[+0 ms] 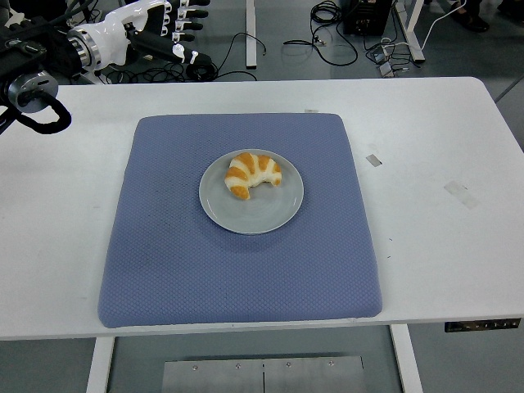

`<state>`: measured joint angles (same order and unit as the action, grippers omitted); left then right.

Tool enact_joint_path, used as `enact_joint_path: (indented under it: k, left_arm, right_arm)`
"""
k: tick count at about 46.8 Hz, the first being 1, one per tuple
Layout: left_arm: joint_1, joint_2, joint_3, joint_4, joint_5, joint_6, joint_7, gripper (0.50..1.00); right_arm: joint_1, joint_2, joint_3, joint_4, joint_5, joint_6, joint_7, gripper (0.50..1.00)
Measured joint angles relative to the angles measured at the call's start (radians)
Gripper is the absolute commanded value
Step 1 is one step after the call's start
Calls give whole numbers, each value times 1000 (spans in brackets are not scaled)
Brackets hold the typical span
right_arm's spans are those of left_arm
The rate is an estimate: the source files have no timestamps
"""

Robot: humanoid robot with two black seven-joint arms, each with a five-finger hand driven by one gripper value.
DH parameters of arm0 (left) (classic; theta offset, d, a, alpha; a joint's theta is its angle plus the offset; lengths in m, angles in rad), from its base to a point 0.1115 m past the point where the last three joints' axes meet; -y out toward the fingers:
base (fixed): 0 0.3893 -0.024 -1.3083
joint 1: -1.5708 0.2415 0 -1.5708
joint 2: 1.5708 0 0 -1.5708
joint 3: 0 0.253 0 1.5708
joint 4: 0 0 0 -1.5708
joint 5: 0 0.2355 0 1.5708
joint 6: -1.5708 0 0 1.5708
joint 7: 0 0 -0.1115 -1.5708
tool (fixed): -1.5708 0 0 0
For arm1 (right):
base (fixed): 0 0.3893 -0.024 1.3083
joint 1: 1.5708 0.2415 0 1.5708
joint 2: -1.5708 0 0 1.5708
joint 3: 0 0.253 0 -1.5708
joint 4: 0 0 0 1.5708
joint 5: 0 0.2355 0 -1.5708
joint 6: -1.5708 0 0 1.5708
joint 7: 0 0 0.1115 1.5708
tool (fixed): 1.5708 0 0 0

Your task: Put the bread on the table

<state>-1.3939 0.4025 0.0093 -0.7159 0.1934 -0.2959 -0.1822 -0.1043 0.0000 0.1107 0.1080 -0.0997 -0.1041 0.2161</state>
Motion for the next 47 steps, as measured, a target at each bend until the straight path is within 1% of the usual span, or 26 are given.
enact_joint_path:
  k: [47]
  left_arm:
    - [20, -10, -4, 1, -9, 0, 0, 978]
  right_arm:
    - [0, 0, 0, -1, 0, 0, 0, 1000]
